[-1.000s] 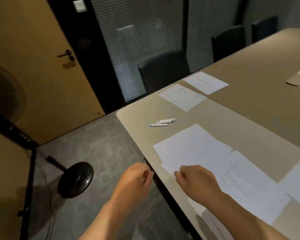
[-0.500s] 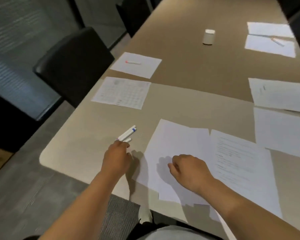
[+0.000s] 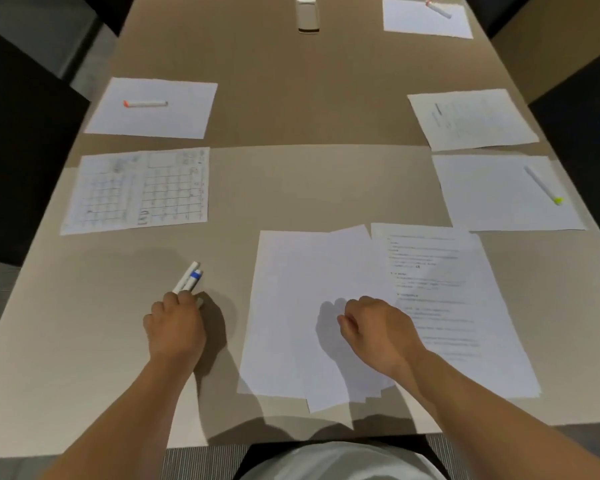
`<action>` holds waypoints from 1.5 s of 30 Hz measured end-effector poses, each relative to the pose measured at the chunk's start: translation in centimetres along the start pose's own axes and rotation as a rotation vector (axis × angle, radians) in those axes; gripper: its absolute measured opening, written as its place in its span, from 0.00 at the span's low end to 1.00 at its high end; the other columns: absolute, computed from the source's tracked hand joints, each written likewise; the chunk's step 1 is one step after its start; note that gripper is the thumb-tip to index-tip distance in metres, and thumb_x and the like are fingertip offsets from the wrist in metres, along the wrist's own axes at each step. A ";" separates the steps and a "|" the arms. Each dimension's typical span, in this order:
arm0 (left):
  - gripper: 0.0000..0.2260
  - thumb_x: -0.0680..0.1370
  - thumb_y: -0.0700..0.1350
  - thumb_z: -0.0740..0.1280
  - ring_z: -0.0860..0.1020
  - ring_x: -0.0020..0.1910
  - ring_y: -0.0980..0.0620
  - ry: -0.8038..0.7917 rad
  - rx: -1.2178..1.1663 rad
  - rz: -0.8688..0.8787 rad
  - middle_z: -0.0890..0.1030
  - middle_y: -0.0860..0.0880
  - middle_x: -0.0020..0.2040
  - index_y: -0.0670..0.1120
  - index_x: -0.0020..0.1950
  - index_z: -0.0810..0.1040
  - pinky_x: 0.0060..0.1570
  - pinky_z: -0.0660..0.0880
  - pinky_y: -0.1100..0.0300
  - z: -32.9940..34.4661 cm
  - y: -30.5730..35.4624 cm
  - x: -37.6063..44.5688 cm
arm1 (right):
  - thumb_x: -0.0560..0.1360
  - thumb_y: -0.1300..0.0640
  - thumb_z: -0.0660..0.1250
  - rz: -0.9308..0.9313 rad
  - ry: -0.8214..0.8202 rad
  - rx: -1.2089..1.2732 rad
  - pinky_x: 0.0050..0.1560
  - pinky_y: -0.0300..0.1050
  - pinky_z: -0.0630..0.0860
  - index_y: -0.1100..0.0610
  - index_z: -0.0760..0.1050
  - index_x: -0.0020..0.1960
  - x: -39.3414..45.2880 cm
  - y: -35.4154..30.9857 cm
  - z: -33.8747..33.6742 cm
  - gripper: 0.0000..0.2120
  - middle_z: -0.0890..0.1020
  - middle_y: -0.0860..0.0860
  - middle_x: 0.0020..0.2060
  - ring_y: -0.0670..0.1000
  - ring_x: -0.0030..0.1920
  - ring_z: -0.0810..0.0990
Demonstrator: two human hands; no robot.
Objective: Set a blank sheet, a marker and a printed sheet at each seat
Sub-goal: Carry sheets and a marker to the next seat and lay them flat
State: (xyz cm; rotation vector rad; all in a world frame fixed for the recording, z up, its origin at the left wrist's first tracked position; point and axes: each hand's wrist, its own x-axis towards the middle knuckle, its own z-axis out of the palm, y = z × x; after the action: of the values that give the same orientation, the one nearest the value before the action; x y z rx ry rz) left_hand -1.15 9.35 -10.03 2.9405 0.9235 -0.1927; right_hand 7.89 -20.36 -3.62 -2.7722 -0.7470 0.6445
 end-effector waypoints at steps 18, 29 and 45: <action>0.41 0.69 0.66 0.69 0.73 0.62 0.49 -0.467 -0.316 0.339 0.67 0.49 0.67 0.55 0.74 0.52 0.58 0.74 0.54 -2.0 26.7 -9.2 | 0.58 0.21 0.64 0.358 -0.241 -0.115 0.74 0.65 0.39 0.47 0.29 0.76 -1.6 14.6 0.1 0.64 0.31 0.53 0.76 0.63 0.76 0.32; 0.29 0.78 0.61 0.62 0.73 0.67 0.52 -0.524 -0.403 0.358 0.65 0.55 0.74 0.56 0.76 0.58 0.65 0.70 0.60 -0.1 24.3 -8.5 | 0.62 0.32 0.73 0.243 -0.171 -0.148 0.74 0.60 0.52 0.42 0.39 0.76 -2.4 16.8 0.0 0.57 0.42 0.50 0.78 0.60 0.77 0.47; 0.14 0.75 0.54 0.70 0.78 0.46 0.54 -0.319 -0.659 0.228 0.76 0.57 0.49 0.53 0.57 0.73 0.48 0.75 0.64 -5.4 19.3 -7.4 | 0.66 0.41 0.76 0.353 0.052 0.396 0.42 0.47 0.79 0.46 0.77 0.52 -4.1 18.3 -5.6 0.18 0.82 0.46 0.43 0.49 0.43 0.80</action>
State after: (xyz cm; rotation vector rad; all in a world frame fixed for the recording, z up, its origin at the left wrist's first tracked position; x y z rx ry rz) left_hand 4.46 -10.21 -3.42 2.2878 0.4770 -0.2725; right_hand 15.15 -38.50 -2.65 -2.5476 -0.0957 0.6896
